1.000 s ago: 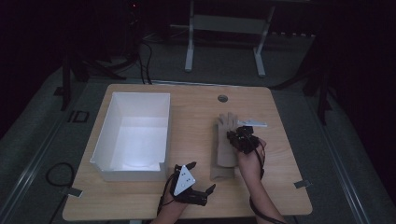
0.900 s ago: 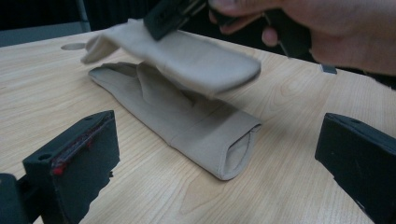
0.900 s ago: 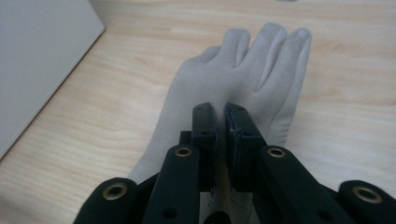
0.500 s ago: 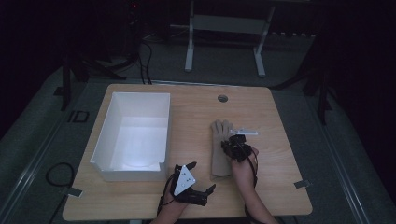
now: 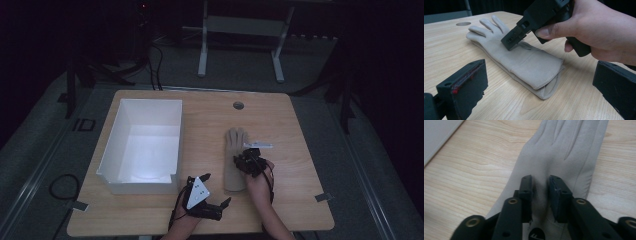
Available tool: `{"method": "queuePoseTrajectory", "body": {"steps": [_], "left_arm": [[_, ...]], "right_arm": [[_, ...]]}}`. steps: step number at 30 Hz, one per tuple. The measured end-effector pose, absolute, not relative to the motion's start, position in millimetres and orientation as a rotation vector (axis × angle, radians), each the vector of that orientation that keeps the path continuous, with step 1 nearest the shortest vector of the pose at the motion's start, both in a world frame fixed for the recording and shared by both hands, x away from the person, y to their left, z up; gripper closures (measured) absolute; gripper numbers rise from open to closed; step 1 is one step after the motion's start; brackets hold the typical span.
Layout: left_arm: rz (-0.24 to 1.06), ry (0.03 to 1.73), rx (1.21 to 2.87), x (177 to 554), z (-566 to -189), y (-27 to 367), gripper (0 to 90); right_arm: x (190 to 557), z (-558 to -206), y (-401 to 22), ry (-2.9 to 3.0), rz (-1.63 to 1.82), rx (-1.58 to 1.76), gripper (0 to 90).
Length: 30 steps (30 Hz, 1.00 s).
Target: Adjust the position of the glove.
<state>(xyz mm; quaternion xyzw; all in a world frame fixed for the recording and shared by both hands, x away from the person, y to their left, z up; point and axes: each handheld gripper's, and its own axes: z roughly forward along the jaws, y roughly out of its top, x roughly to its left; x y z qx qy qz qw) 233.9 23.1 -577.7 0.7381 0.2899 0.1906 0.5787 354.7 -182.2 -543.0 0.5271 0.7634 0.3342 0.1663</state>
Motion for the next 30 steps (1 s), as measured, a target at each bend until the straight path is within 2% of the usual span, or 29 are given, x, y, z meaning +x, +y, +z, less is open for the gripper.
{"method": "queuePoseTrajectory", "body": {"steps": [5,8,9,11,12,13,17,19,23,27,30], "left_arm": [[0.447,0.672,1.729,234,-578,23,0.1],[0.447,0.672,1.734,234,-578,22,0.1],[0.441,0.664,1.737,234,-577,22,0.1],[0.425,0.656,1.739,235,-577,21,0.1],[0.42,0.648,1.75,235,-577,19,0.1],[0.407,0.639,1.75,235,-577,18,0.1],[0.369,0.608,1.784,238,-576,15,0.2],[0.433,0.558,1.812,239,-573,11,0.2],[0.451,0.544,1.844,239,-572,8,0.2],[0.298,0.478,1.957,246,-566,1,7.3],[0.248,0.447,2.017,248,-566,-7,7.3]], "right_arm": [[354,-531,-191,2.161,1.02,1.467,50.8],[354,-524,-197,2.173,1.044,1.443,45.6],[355,-517,-207,2.188,1.078,1.395,33.7],[356,-515,-209,2.19,1.085,1.395,31.5],[357,-512,-216,2.234,1.132,1.371,22.0],[358,-509,-224,2.263,1.164,1.341,19.9],[360,-510,-238,2.315,1.2,1.262,15.8],[361,-512,-243,2.345,1.209,1.199,16.6],[361,-514,-251,2.333,1.225,1.112,16.4],[364,-515,-262,2.364,1.21,1.035,14.5],[362,-514,-269,2.351,1.266,1.074,13.5]]}}
